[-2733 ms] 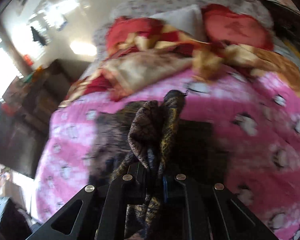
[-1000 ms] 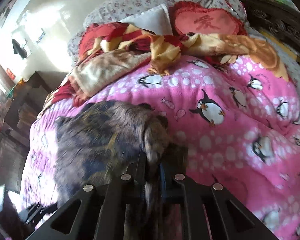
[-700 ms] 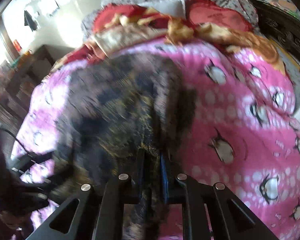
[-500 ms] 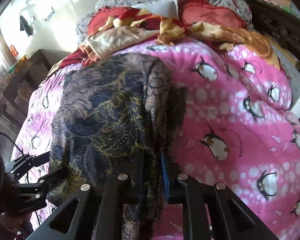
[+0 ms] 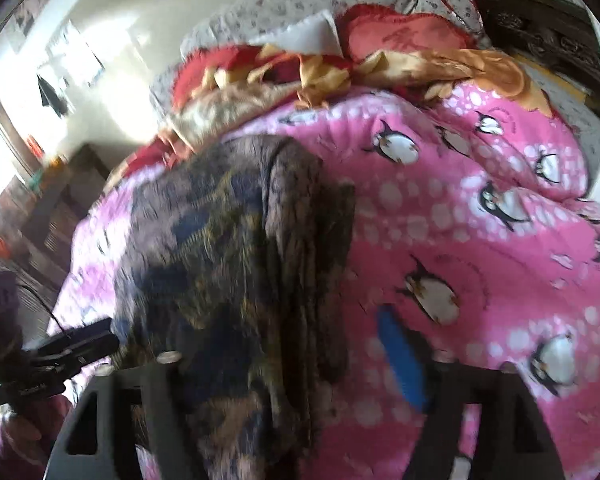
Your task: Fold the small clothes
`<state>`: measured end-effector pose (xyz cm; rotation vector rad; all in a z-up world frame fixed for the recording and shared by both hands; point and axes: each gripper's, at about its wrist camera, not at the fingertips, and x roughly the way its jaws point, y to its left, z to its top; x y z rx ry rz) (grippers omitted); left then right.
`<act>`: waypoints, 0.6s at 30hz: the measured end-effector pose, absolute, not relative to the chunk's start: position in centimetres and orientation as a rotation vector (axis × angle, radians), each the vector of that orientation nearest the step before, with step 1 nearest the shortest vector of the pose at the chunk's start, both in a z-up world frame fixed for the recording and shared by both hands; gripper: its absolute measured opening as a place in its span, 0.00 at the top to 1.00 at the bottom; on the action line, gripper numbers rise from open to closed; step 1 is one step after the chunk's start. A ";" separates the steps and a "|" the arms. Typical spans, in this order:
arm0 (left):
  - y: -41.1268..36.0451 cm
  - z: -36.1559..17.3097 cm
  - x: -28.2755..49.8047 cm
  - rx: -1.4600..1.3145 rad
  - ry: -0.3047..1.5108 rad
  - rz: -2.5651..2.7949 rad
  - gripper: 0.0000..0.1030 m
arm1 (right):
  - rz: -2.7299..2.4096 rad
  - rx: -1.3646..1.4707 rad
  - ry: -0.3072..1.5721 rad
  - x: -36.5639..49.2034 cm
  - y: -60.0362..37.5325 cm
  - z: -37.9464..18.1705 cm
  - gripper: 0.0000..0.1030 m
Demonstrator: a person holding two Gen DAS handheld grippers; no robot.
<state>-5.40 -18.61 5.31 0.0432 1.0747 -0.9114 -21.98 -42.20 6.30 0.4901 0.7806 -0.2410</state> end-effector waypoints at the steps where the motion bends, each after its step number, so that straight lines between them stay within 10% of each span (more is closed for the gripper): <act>1: -18.6 4.9 -5.0 0.014 1.095 -0.919 0.36 | -0.228 0.507 0.783 -21.5 -42.5 5.9 0.27; 8: -21.0 2.1 -3.3 -0.082 1.184 -0.989 0.25 | -0.130 0.558 0.783 -18.4 -43.1 3.6 0.25; 10: -21.2 1.7 -3.0 -0.126 1.192 -1.011 0.25 | -0.114 0.566 0.772 -18.0 -42.8 3.8 0.43; 13: -21.2 2.3 -3.3 -0.103 1.181 -1.027 0.45 | -0.101 0.568 0.770 -17.9 -42.1 4.5 0.69; 18: -17.8 6.7 -4.0 -0.120 1.136 -1.098 0.63 | -0.012 0.627 0.718 -18.9 -40.5 7.6 0.75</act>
